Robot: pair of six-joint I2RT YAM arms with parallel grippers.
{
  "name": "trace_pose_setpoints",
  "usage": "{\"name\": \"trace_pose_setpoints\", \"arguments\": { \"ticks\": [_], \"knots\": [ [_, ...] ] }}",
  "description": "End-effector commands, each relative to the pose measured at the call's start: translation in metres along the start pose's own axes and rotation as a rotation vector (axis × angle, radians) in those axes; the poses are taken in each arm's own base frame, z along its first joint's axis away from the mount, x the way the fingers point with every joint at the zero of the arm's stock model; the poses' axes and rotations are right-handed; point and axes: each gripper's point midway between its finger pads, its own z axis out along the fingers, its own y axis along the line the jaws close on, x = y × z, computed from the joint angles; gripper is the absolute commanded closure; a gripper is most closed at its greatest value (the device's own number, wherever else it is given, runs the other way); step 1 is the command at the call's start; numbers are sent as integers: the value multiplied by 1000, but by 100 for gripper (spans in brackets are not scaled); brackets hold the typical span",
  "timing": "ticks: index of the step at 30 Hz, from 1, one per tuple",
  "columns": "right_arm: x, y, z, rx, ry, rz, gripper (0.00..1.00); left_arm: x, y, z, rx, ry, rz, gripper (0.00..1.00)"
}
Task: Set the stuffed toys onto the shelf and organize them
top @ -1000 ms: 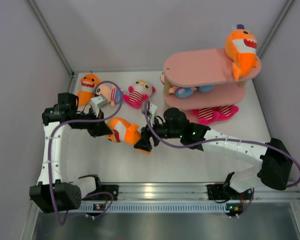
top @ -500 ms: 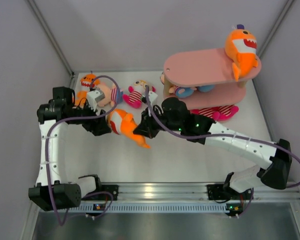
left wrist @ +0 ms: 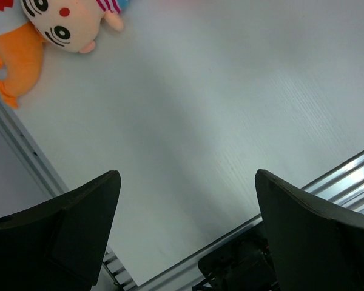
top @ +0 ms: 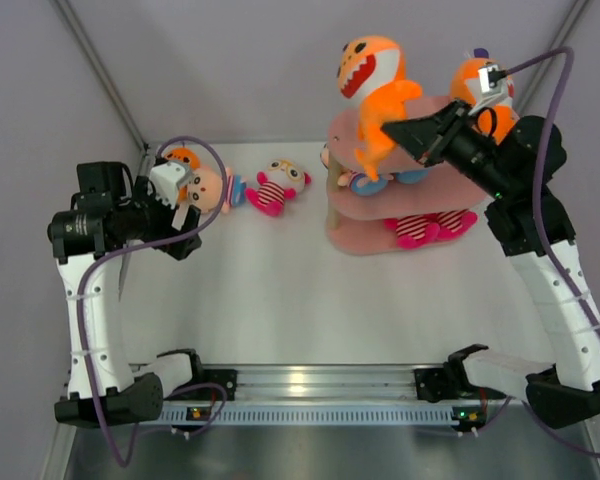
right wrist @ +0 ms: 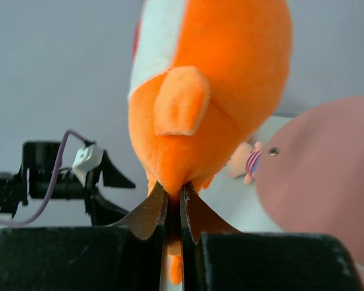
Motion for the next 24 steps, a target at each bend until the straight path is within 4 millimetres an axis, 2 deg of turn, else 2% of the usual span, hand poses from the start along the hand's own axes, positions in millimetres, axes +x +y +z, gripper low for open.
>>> {"name": "trace_pose_setpoints", "arguments": {
  "ticks": [1,2,3,6,9,12,17,20,22,23,24],
  "knots": [
    [-24,-25,-12,22,-44,101,100,26,-10,-1,25,92,-39,2],
    [-24,-33,-16,38,-41,110,100,29,-12,0,32,96,-38,2],
    [-30,-52,-21,84,-59,121,100,30,-13,0,36,97,-38,2],
    [-36,-80,-30,149,-78,144,100,29,-16,0,49,88,-28,2],
    [-36,-96,-29,162,-54,157,100,28,-17,1,55,84,-30,2],
    [-32,-109,-27,191,-30,166,100,29,-18,1,61,83,-29,2],
    [-34,-113,-32,226,-33,154,100,29,-19,1,67,79,-26,2],
    [-33,-119,-37,257,-37,164,95,28,-20,0,69,76,-27,2],
    [-39,-135,-46,312,-64,164,84,29,-19,1,66,80,-27,2],
    [-40,-134,-48,318,-69,150,73,29,-19,1,65,79,-24,2],
    [-43,-133,-50,324,-76,136,56,29,-19,1,63,82,-26,2]
  ]
}}
